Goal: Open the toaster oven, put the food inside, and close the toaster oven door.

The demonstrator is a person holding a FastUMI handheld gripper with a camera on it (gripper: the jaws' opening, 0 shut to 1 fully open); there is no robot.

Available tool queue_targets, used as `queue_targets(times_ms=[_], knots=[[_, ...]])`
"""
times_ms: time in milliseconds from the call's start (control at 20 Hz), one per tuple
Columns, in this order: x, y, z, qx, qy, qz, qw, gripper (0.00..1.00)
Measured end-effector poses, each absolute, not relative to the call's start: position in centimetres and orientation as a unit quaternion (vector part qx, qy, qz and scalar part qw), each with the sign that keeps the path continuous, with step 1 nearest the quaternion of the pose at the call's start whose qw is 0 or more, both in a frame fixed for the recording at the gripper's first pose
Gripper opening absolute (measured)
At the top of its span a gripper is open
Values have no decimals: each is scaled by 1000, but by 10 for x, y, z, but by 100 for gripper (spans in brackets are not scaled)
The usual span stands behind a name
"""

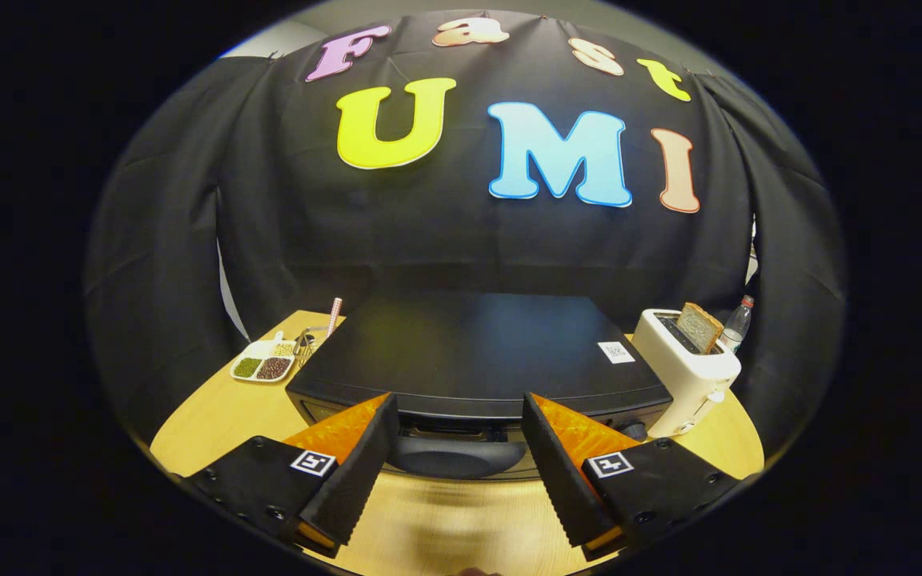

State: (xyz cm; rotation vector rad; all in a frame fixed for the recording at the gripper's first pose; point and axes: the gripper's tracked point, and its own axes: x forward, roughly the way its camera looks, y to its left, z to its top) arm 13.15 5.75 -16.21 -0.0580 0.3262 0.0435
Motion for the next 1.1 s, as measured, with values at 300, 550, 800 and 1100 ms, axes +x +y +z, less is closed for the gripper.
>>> queue_targets(times_ms=[300, 550, 800, 1100], knots=[[138, 59, -179, -37, 178, 17, 983, 98], [136, 59, -184, -21, 190, 14, 981, 100], [135, 62, -184, -24, 193, 18, 981, 100], [132, 62, -186, -21, 202, 18, 979, 100]])
